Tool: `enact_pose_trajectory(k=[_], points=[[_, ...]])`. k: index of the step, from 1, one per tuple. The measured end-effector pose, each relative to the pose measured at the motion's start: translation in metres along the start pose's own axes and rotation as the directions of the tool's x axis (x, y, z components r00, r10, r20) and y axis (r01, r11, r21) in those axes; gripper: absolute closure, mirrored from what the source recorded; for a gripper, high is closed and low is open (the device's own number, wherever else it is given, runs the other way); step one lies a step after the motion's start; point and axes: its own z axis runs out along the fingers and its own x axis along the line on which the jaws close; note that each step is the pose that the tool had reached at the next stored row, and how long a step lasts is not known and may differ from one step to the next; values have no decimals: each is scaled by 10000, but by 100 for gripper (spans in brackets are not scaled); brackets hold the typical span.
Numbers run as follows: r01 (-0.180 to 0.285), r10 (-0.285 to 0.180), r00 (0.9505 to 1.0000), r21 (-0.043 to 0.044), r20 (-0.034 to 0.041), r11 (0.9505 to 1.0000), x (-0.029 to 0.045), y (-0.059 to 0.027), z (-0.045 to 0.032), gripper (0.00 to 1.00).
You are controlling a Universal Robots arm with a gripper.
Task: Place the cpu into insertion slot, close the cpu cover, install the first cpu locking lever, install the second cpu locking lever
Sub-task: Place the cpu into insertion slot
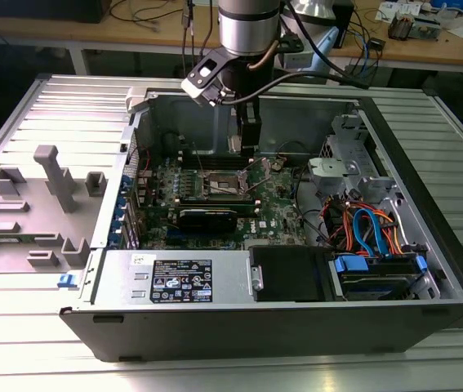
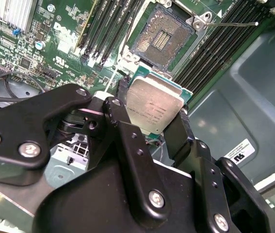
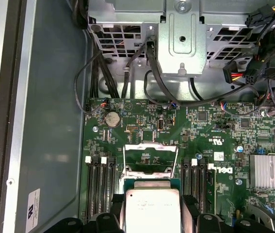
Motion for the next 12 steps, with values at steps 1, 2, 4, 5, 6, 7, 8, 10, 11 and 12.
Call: enact_pose_trajectory(k=[1,2,4,5,6,7,8,10,11,12], points=[[0,0,10000,0,0,10000,0,0,0,46],[0,0,10000,0,0,10000,0,0,0,46],[0,0,10000,0,0,10000,0,0,1,46],[0,0,10000,-1,-1,10000,0,0,4,46],[0,0,10000,0,0,10000,0,0,5,46],[0,0,10000,0,0,10000,0,0,7,46],[0,0,10000,0,0,10000,0,0,8,46],[1,-1,10000,0,0,10000,6,-1,20,46],[0,0,10000,-1,-1,10000,6,-2,29,46],[0,0,10000,0,0,10000,6,-3,42,46]])
